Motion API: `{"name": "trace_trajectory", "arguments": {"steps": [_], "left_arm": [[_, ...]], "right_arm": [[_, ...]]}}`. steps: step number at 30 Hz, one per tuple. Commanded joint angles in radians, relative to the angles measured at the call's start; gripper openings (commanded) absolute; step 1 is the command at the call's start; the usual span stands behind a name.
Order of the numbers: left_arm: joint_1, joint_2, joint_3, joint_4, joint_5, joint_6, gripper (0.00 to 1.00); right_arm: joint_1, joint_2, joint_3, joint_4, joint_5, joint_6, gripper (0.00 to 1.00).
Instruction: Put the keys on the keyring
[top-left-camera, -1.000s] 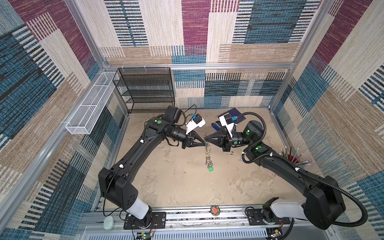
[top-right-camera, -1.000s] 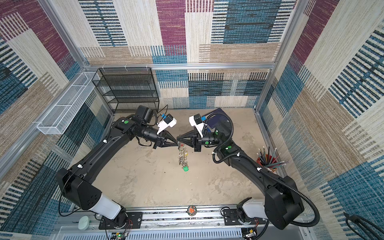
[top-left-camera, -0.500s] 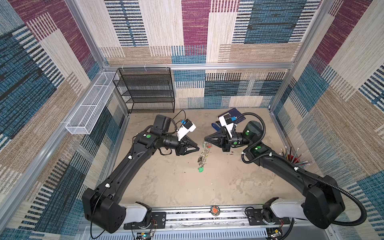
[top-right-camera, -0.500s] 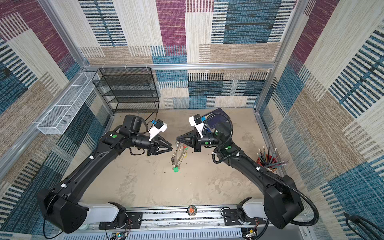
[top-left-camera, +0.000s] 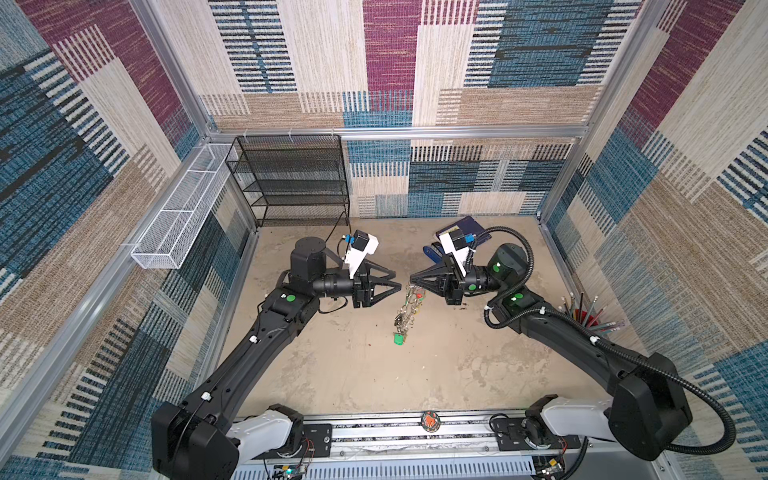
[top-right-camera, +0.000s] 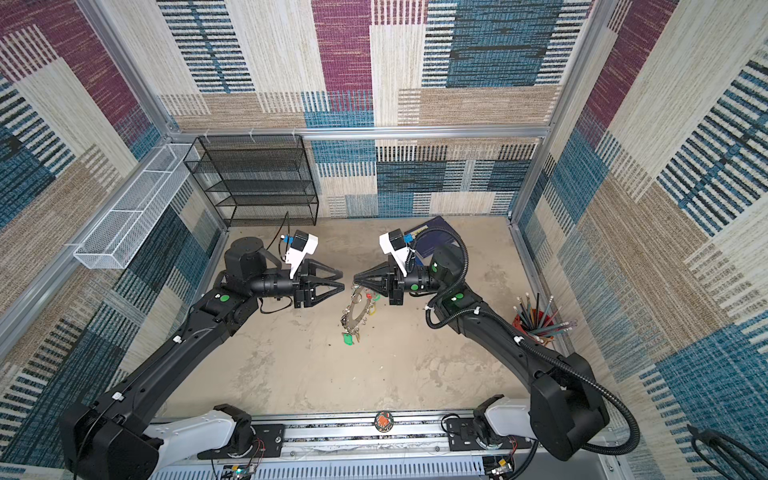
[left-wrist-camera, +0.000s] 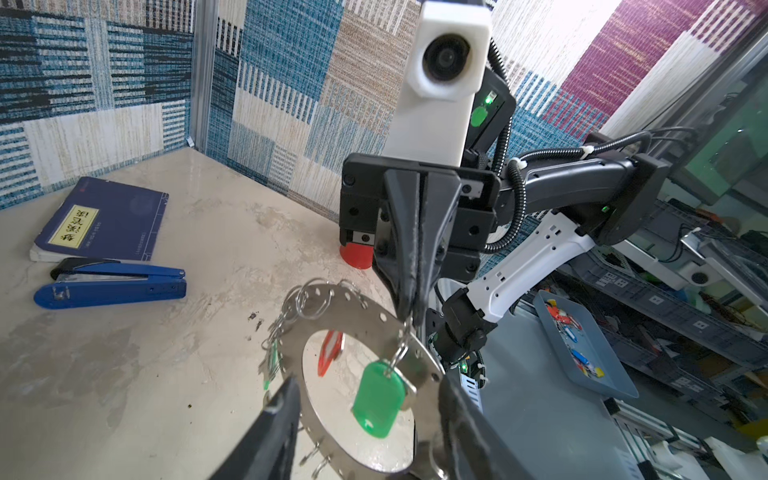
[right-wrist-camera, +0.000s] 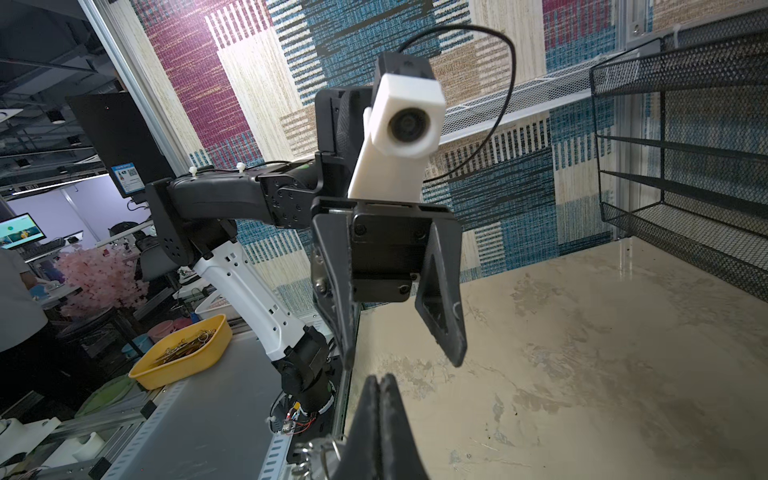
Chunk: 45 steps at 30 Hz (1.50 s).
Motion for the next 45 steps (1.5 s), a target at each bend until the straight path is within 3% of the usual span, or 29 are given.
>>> {"name": "trace_trajectory", "arguments": {"steps": [1,16,38,45], "left_arm": [[-0.007,0.018,0.005,0.062,0.046,-0.044,0.52],[-0.062,0.069,0.028,0.012,0.064,-0.004,0.45],[-0.07,0.111,0.032,0.087,0.03,-0.083,0.2],[-0.072,0.109,0.034,0.066,0.028,-0.071,0.05]], "right_arm": [[0.001,-0.006,0.002,0.054,-0.01,0.023,0.0],[0.0,0.002,0.003,0.058,-0.007,0.027,0.0],[0.001,0.002,-0.013,0.062,-0.019,0.039,0.0],[0.001,0.006,-0.011,0.065,-0.021,0.039,0.0]]}}
